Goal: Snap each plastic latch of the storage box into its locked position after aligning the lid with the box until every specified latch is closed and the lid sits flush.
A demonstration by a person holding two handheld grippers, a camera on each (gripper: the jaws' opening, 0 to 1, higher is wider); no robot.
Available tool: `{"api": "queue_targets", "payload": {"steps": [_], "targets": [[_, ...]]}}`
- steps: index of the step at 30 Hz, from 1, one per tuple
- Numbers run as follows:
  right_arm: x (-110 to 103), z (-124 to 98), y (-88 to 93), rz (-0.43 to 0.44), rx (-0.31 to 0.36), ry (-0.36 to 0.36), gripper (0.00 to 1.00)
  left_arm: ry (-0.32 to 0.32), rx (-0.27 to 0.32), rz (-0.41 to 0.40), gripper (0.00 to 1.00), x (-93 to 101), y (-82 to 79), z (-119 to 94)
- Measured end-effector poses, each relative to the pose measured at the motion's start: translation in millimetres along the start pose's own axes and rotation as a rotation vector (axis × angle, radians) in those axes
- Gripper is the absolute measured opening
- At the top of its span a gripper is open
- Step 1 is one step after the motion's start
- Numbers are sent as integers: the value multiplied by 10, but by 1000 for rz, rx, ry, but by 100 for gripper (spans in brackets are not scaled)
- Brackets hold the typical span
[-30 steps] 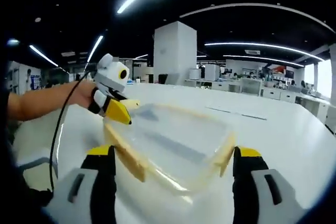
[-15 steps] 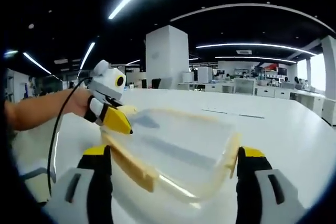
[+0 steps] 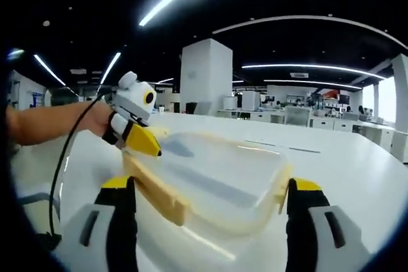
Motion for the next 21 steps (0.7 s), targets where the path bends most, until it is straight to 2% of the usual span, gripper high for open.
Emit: {"api": "queue_targets", "payload": {"steps": [8, 14, 21], "targets": [[-3, -12, 17, -3, 38, 5, 96, -4, 18, 3, 100, 63, 30, 4], [16, -2, 20, -4, 62, 5, 94, -11, 54, 6, 100, 92, 49, 3], [36, 2, 20, -7, 87, 7, 92, -15, 80, 4, 100, 210, 117, 22]]}}
Point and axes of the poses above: the point that each gripper's makers call its tool centre point, and the gripper's own axes: z roughly forward along the fingers, x roughly to its right, y roughly out of its underside, the point moved 7 cm from there along -z, roughly backward along the fingers, and after that the axes turned 8 degrees about y, right-handed, at the moved point
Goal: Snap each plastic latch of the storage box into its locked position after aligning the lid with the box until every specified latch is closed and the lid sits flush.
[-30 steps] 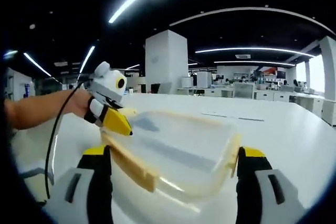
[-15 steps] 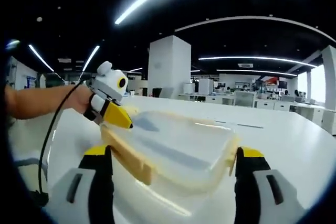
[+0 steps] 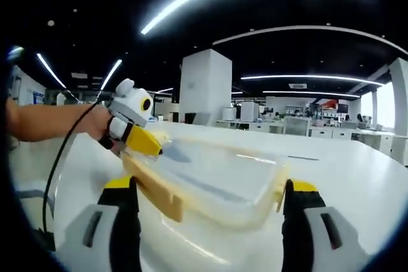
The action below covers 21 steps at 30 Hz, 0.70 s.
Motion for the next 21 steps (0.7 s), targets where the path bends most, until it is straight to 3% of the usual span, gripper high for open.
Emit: {"api": "queue_targets", "payload": {"steps": [21], "targets": [[13, 10, -29, -12, 19, 12, 88, -7, 48, -4, 100, 130, 89, -34]]}}
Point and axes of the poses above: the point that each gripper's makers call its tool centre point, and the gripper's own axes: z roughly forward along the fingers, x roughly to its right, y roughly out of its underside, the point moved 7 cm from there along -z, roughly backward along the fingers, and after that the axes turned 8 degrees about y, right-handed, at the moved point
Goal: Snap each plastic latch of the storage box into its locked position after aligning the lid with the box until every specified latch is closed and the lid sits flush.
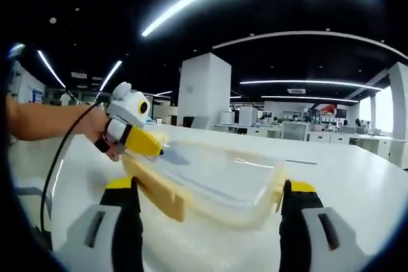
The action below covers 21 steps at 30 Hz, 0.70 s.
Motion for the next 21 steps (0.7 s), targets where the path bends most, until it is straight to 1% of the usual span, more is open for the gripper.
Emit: {"api": "queue_targets", "payload": {"steps": [13, 14, 15, 16, 18, 19, 21], "targets": [[-4, 27, 25, 2, 24, 5, 85, -10, 12, -6, 100, 54, 36, -19], [-18, 53, 18, -17, 30, 24, 85, -8, 9, -7, 100, 65, 35, -25], [5, 64, 9, -26, 38, 27, 86, -11, 14, 0, 100, 71, 27, -23], [23, 77, 11, -22, 39, 27, 86, -12, 21, 0, 100, 62, 20, -27], [-9, 38, 34, -19, 45, 26, 88, -13, 26, 0, 100, 46, 9, -42], [-67, 36, 27, -18, 45, -18, 88, -14, 27, 0, 100, 26, -4, -42], [-77, 14, 26, -17, 42, -20, 89, -14, 25, 2, 100, 17, -11, -42]]}}
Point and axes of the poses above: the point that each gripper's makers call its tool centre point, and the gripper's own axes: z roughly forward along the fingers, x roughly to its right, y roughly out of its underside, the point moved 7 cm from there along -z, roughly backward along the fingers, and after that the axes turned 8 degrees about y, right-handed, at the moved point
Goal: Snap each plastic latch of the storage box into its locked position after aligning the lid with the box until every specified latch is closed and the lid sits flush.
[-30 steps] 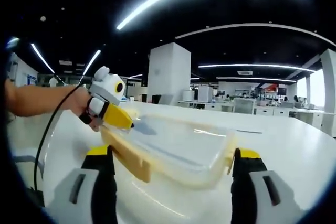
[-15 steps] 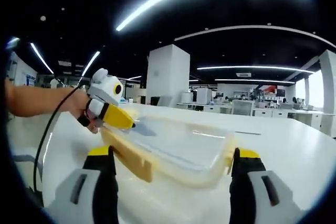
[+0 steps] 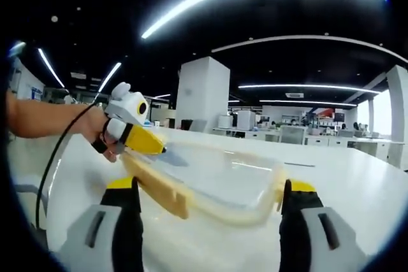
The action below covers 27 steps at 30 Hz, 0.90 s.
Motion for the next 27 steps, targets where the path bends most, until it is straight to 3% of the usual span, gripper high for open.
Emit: {"api": "queue_targets", "payload": {"steps": [5, 15, 27], "targets": [[11, -14, 43, 37, -38, 5, 90, 4, -4, 4, 100, 71, 42, 0], [47, 13, 5, 21, -59, 22, 92, 7, 7, -1, 100, 103, 78, -24], [7, 13, 16, 63, -53, 48, 92, 8, 43, -8, 100, 69, 76, 1]]}}
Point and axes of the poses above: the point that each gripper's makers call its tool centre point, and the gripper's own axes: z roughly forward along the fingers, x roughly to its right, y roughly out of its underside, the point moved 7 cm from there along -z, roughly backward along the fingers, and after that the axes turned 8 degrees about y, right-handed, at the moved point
